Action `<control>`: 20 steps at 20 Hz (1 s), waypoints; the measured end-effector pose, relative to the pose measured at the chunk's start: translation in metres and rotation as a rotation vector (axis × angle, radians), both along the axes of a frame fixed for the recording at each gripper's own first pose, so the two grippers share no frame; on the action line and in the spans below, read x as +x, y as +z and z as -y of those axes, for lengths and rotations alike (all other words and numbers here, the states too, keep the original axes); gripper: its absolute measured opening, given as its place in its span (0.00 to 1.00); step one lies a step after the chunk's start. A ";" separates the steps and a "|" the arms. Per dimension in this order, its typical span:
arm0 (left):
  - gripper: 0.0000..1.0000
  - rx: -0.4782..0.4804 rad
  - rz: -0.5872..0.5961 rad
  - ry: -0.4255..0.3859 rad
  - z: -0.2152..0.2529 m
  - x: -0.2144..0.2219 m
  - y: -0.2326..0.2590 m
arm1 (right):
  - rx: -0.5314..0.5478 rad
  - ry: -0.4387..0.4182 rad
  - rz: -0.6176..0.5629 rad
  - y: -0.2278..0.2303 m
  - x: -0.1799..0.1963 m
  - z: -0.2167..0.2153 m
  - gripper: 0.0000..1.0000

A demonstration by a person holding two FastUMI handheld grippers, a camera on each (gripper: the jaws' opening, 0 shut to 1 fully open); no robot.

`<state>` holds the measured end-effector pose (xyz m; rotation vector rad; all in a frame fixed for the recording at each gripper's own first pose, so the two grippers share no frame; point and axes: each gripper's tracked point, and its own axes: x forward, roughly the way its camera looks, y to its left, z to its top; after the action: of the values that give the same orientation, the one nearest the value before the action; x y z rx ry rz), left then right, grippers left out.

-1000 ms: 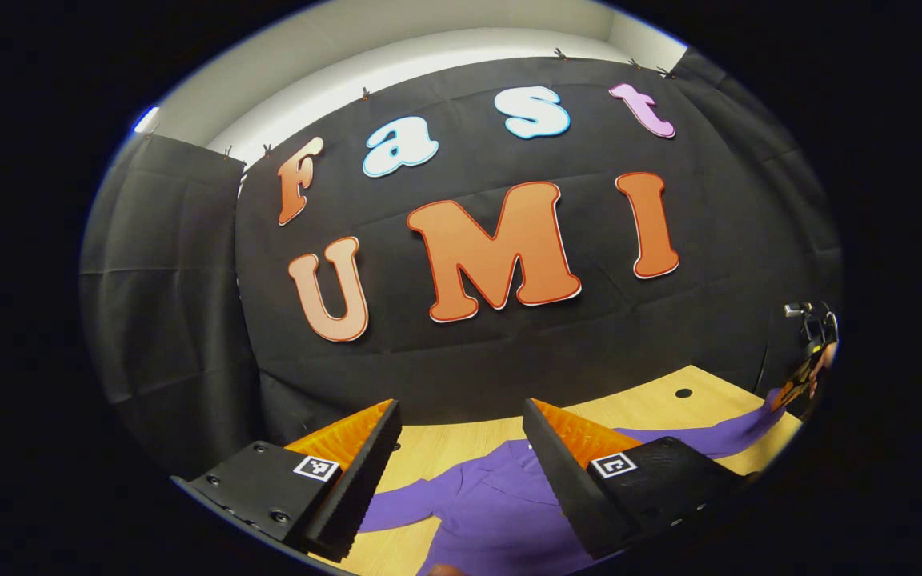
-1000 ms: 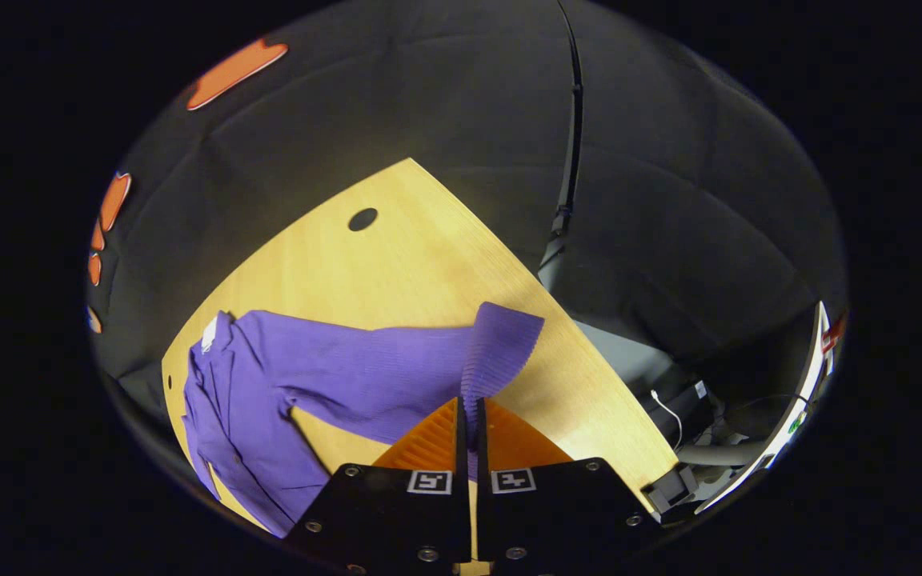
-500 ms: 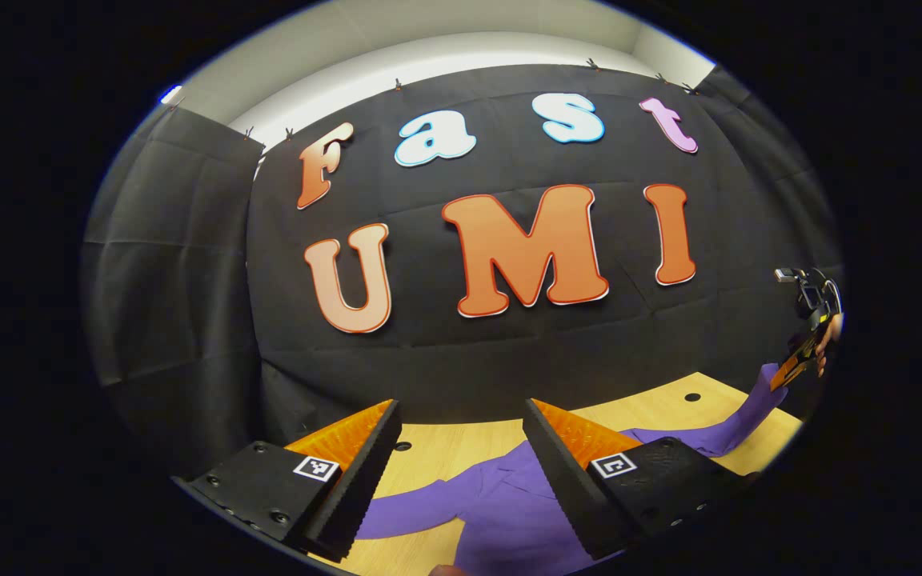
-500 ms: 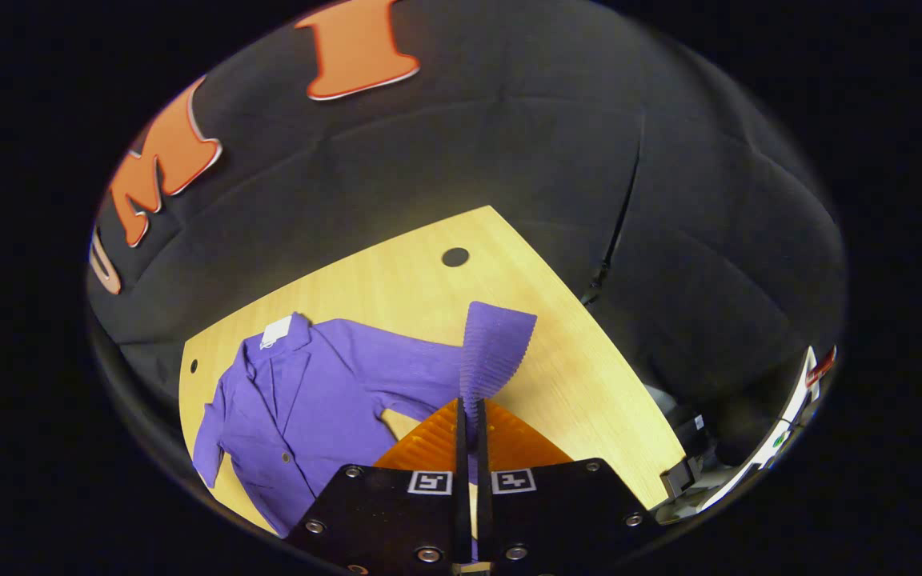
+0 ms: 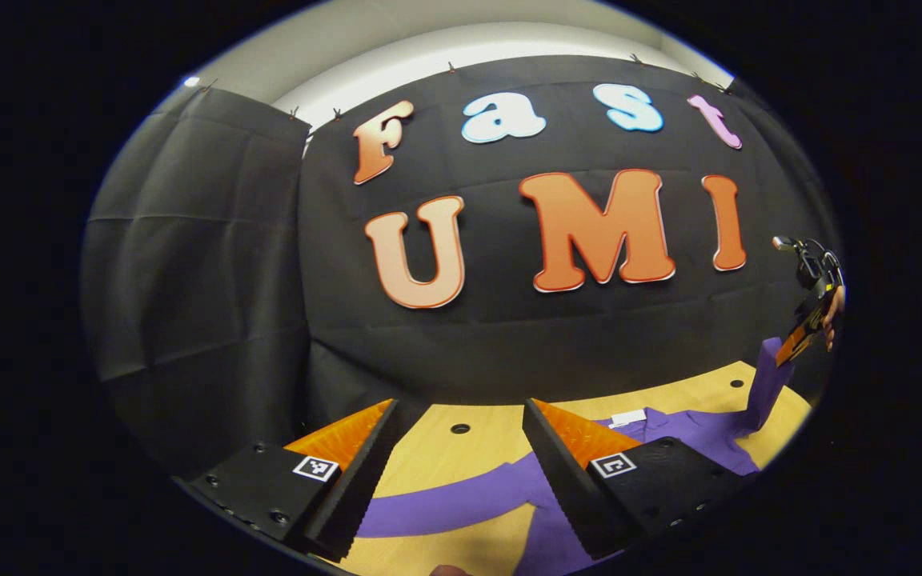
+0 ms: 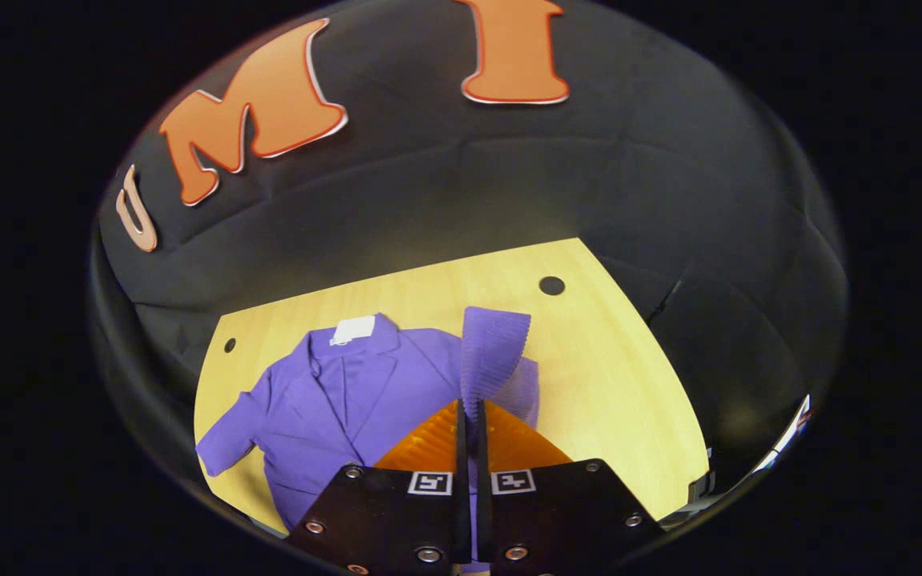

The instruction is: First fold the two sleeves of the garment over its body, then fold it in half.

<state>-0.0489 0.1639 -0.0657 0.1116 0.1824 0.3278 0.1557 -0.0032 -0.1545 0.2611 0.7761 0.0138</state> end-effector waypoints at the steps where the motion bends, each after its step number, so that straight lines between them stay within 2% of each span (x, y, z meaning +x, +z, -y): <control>1: 0.98 -0.002 -0.003 0.019 -0.011 -0.003 -0.002 | -0.003 0.019 0.007 0.005 0.003 -0.013 0.03; 7: 0.98 0.003 -0.049 0.125 -0.078 -0.011 -0.025 | 0.006 0.164 0.054 0.039 0.015 -0.100 0.03; 12: 0.98 0.017 -0.084 0.170 -0.122 -0.007 -0.046 | 0.023 0.255 0.069 0.048 0.012 -0.158 0.03; 17: 0.98 -0.093 -0.171 0.224 -0.164 -0.003 -0.094 | 0.087 0.269 0.095 0.060 0.002 -0.187 0.06; 20: 0.98 -0.139 -0.221 0.241 -0.183 -0.008 -0.121 | 0.105 0.249 0.145 0.077 -0.004 -0.188 0.20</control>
<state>-0.0571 0.3469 -0.1870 -0.0126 0.4391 0.5420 0.1519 0.1850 -0.0773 0.2590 0.6604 0.3065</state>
